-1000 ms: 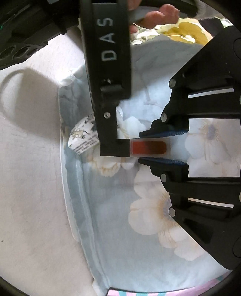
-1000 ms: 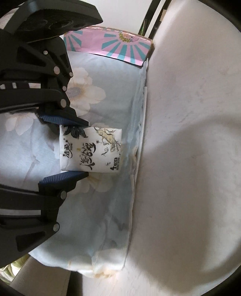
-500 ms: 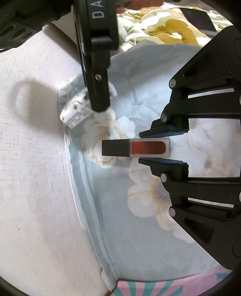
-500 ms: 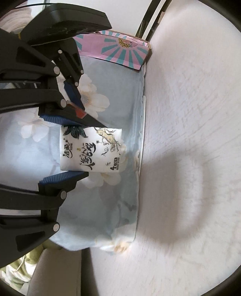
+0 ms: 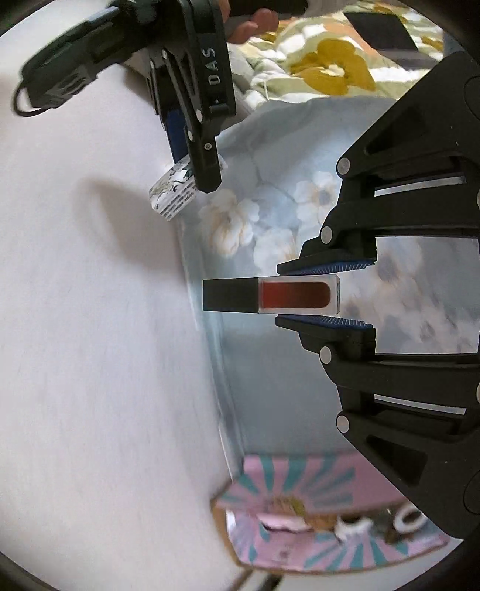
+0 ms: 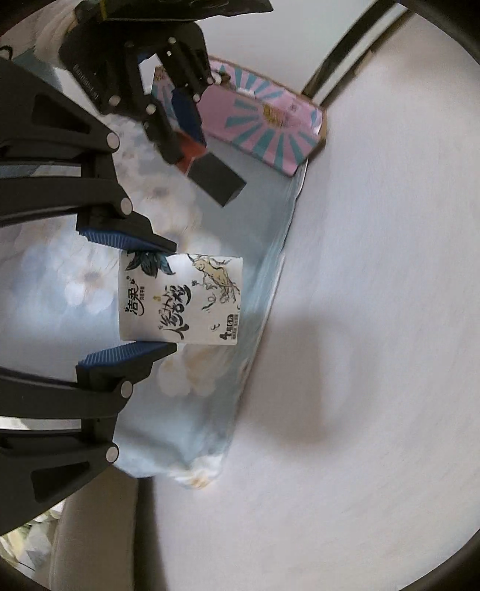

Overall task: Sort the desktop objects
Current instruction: 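Carry the red lipstick and white printed box over the cardboard box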

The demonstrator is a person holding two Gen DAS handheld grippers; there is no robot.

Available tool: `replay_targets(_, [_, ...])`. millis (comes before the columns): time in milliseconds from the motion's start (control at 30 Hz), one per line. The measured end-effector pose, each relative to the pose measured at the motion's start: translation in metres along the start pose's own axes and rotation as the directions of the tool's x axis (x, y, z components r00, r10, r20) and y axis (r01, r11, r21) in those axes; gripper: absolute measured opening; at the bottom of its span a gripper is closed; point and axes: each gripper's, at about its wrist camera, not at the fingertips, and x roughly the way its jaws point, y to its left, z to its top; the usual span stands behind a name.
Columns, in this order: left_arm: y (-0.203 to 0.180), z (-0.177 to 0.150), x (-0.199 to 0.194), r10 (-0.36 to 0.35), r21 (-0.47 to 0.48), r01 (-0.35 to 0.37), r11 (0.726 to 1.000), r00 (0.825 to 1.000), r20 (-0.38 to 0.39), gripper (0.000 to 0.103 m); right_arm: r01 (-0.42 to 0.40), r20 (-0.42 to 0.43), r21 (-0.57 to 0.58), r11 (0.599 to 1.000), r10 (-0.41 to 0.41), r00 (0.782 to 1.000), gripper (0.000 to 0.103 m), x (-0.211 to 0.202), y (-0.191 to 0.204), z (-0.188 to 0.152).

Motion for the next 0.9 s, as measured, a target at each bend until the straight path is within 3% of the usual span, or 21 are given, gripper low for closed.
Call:
replay_targets(167, [0.050,0.022,-0.041,0.029,-0.017,-0.029,0.999,0.999,0.023,0.018,-0.014,0.035,-0.086,0.996,0.017,0.999,0.042,-0.013,0.045,0.024])
replay_targets(467, [0.130,0.016,-0.110,0.125,-0.110,-0.117,0.987,0.989,0.075,0.018,-0.054,0.058,-0.272,0.961,0.073,0.996,0.042,-0.020,0.141,0.071])
replay_targets(900, [0.229,-0.041,-0.116,0.165,-0.309,-0.155,0.938,0.986,0.008,0.018,-0.123,-0.066,-0.438,0.891,0.105,0.992,0.042,0.058,0.260,0.101])
